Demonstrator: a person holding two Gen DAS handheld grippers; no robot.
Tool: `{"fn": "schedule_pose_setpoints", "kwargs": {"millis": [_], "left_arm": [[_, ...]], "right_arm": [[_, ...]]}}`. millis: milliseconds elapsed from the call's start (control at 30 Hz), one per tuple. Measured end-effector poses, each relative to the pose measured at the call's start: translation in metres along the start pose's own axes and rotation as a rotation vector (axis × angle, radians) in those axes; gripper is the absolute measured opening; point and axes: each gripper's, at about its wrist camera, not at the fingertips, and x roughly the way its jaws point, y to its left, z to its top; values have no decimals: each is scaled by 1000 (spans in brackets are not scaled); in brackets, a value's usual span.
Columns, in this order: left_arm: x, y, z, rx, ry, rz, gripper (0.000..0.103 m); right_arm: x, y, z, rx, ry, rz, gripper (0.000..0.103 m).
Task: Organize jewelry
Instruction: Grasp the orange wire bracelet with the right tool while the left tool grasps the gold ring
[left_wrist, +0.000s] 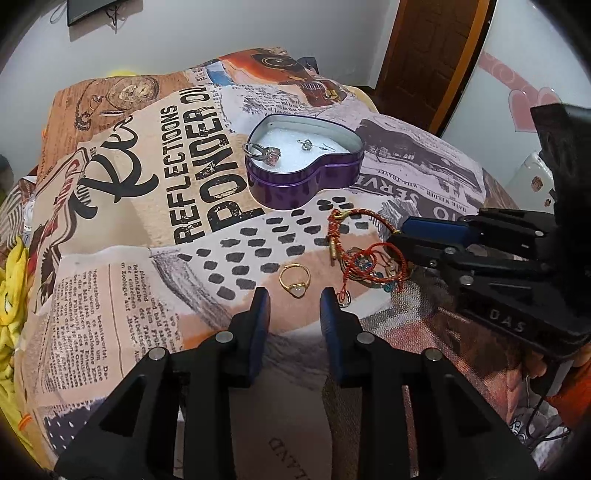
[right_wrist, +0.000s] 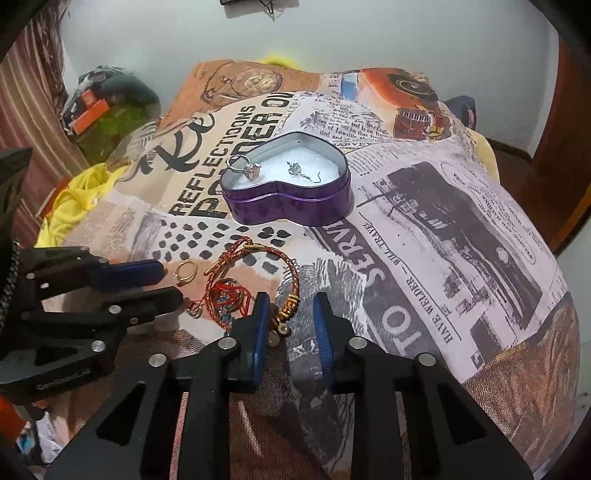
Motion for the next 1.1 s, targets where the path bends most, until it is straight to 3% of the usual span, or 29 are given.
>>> {"fn": "schedule_pose_setpoints", "kwargs": {"millis": [100,300,733,1100], "left_arm": [[1,1,0,-5,-2,-4,28],[4,1,4,-10,-2,0,28],[5,3,7,-13,-3,-3,7],[-16,1,7,-19,-41,21,7]], "right_arm": [[3,2,0,-23,-1,-26,10],[0,2,0,-30,-17,-41,6],[-27,-13,13,32,-103,-24,6],[-47,-18,23,52,-159,-36,6]]}}
